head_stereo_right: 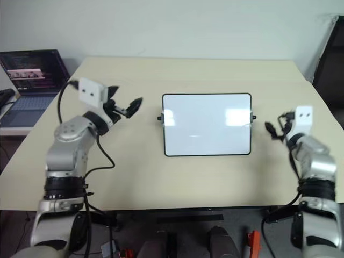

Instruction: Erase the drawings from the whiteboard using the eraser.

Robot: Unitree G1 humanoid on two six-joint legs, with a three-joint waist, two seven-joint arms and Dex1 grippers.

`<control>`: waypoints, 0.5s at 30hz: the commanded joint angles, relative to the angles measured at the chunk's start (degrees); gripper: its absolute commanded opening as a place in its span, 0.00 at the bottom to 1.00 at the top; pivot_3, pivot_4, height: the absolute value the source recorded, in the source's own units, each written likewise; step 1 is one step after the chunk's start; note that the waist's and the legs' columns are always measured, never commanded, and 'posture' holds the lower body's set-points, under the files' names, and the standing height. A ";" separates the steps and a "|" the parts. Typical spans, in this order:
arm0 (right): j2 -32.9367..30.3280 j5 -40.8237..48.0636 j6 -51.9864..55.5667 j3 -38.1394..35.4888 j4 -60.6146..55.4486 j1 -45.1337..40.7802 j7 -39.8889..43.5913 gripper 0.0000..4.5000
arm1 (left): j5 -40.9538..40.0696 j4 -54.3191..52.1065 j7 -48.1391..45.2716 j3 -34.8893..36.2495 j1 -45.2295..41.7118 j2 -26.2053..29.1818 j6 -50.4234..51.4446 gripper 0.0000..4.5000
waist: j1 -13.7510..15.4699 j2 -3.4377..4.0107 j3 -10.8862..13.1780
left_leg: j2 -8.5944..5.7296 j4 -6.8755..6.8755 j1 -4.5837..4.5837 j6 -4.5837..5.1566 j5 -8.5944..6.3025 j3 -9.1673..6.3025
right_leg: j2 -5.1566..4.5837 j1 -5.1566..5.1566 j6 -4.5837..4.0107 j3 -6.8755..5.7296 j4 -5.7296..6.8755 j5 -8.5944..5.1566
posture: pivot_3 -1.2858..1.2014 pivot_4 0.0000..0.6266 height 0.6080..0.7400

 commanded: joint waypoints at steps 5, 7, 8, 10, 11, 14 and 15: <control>2.54 0.02 -13.54 -1.15 4.09 -0.10 -3.90 0.99 | 2.30 9.67 7.57 1.58 1.75 -4.28 -10.79 1.00 | 0.78 0.00 -0.01 | -0.09 0.03 -0.22 -0.01 0.00 -0.02 | -0.12 -0.15 0.09 -0.04 -0.05 0.09 | 0.52 0.24 1.00; 3.65 -0.05 -15.48 -0.69 5.66 -0.10 -4.30 0.99 | 2.38 13.43 8.04 1.55 1.56 -5.34 -13.58 1.00 | 0.74 0.00 -0.01 | -0.08 0.02 -0.16 -0.01 0.00 -0.03 | -0.09 -0.14 0.08 -0.05 0.00 0.09 | 0.52 0.24 1.00; 4.12 -0.01 -16.07 -0.51 6.54 -0.45 -4.37 0.99 | 2.41 15.13 8.39 1.45 0.94 -5.94 -14.52 1.00 | 0.72 0.00 0.00 | -0.08 0.02 -0.14 -0.01 0.00 -0.03 | -0.08 -0.13 0.08 -0.05 0.03 0.09 | 0.52 0.24 1.00; 4.70 -0.08 -17.20 -0.19 8.70 -1.45 -4.50 0.99 | 2.63 17.62 8.76 0.93 -0.41 -6.87 -16.09 1.00 | 0.71 0.00 0.00 | -0.08 0.04 -0.13 -0.01 0.01 -0.02 | -0.08 -0.13 0.08 -0.04 0.07 0.09 | 0.52 0.24 1.00; 4.76 -0.18 -17.86 -0.09 9.94 -1.85 -4.39 0.99 | 2.62 18.21 8.95 0.67 -0.79 -7.49 -16.46 1.00 | 0.72 0.00 0.00 | -0.09 0.05 -0.13 -0.01 0.01 -0.02 | -0.08 -0.12 0.08 -0.04 0.07 0.09 | 0.52 0.24 1.00; 5.01 -0.43 -19.68 0.27 13.17 -2.72 -4.11 0.99 | 2.80 19.66 8.97 -0.17 -0.58 -9.29 -18.11 1.00 | 0.70 0.00 0.00 | -0.10 0.05 -0.13 -0.01 0.01 -0.02 | -0.08 -0.12 0.08 -0.04 0.06 0.09 | 0.52 0.24 1.00; 4.92 -0.47 -20.07 0.34 13.82 -2.85 -3.94 0.99 | 2.95 19.81 9.29 -0.46 -0.14 -9.99 -18.31 1.00 | 0.70 0.00 -0.01 | -0.10 0.04 -0.13 -0.02 0.01 -0.01 | -0.08 -0.12 0.08 -0.04 0.05 0.09 | 0.52 0.24 1.00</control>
